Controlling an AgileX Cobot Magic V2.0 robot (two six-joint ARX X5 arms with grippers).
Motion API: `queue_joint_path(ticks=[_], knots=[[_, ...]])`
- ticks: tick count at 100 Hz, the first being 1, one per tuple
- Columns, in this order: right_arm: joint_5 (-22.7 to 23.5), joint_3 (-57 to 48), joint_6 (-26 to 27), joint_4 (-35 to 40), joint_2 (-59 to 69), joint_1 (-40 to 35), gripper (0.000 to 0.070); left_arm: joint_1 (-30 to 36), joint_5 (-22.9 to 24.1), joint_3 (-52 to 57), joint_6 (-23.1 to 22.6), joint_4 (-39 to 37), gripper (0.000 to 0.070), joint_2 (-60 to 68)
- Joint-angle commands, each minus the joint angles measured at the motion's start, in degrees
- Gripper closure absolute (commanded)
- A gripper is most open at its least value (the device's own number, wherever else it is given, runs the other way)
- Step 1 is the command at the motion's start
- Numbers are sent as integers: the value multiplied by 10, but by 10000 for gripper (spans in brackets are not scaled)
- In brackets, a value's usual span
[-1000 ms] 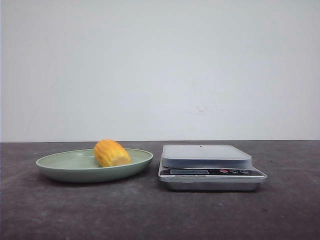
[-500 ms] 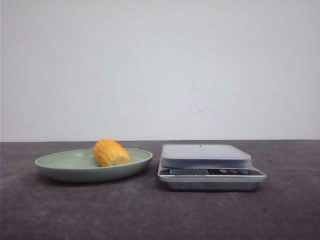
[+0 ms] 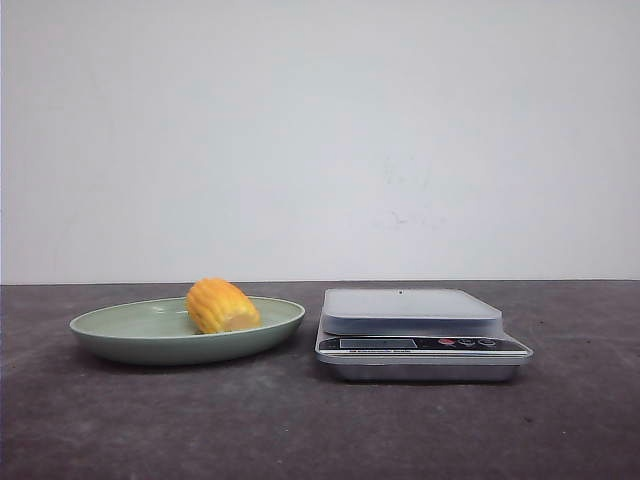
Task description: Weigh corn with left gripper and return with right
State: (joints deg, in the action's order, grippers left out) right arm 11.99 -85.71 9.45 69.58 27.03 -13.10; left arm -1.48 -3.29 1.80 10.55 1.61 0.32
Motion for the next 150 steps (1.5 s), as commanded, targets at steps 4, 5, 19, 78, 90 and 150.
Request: queue_joint_path(ticks=[4, 5, 19, 78, 90, 150], knots=[[0, -10, 6, -7, 1, -1, 696, 0, -2, -10, -16, 9, 683, -1], [0, -10, 6, -7, 1, -1, 696, 0, -2, -10, -16, 12, 683, -1], [0, -10, 6, -7, 1, -1, 696, 0, -2, -10, -24, 81, 683, -1], [0, -10, 6, -7, 1, -1, 696, 0, -2, -7, -23, 92, 683, 3], [0, -10, 4, -7, 1, -1, 696, 0, -2, -7, -23, 92, 683, 3], [5, 354, -129, -363, -182, 112, 696, 0, -2, -7, -23, 92, 683, 3]])
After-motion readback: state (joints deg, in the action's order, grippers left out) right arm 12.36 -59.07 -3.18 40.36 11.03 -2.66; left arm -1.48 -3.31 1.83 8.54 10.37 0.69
